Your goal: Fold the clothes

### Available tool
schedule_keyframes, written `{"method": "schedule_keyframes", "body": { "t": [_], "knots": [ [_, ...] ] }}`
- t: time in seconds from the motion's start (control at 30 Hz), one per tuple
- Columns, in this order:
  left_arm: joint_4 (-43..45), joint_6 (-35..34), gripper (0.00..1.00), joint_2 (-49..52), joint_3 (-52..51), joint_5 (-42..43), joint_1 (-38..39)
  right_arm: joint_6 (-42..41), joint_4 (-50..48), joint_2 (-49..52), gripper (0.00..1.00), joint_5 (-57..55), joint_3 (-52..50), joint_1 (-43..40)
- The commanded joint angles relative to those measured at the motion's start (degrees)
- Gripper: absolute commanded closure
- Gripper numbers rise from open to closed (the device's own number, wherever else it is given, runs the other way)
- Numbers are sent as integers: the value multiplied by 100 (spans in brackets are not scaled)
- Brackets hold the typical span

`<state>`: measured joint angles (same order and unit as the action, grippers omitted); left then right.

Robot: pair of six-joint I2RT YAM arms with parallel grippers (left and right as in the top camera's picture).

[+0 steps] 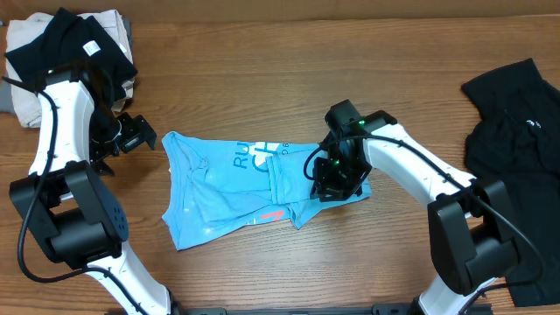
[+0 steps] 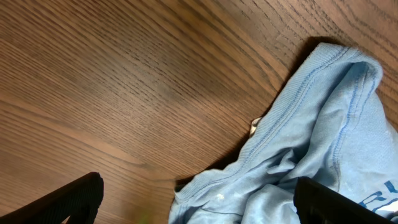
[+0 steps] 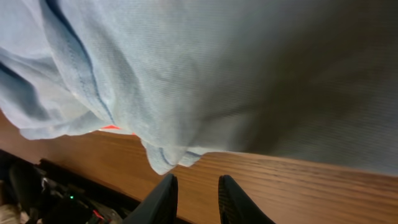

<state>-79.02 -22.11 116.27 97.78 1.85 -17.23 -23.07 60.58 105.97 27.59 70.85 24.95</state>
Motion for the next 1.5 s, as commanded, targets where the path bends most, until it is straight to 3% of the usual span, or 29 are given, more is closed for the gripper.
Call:
{"method": "schedule_keyframes", "body": {
  "t": [0.0,0.37,0.63,0.77,1.47],
  "knots": [
    [13,74,0,31,-35,-35,44,-326,-197,-42,76,260,-131,46],
    [-17,155,0,31,-35,-37,44,-1189,-876,-42,71,282,-544,588],
    [-26,160,0,31,-35,-39,44,-1611,-1169,-42,51,297,-562,780],
    [-22,162,0,31,-35,-39,44,-1624,-1117,-42,48,168,-566,782],
    [-20,243,0,31,-35,-37,44,-2208,-1388,2,58,-166,-682,859]
  ]
}}
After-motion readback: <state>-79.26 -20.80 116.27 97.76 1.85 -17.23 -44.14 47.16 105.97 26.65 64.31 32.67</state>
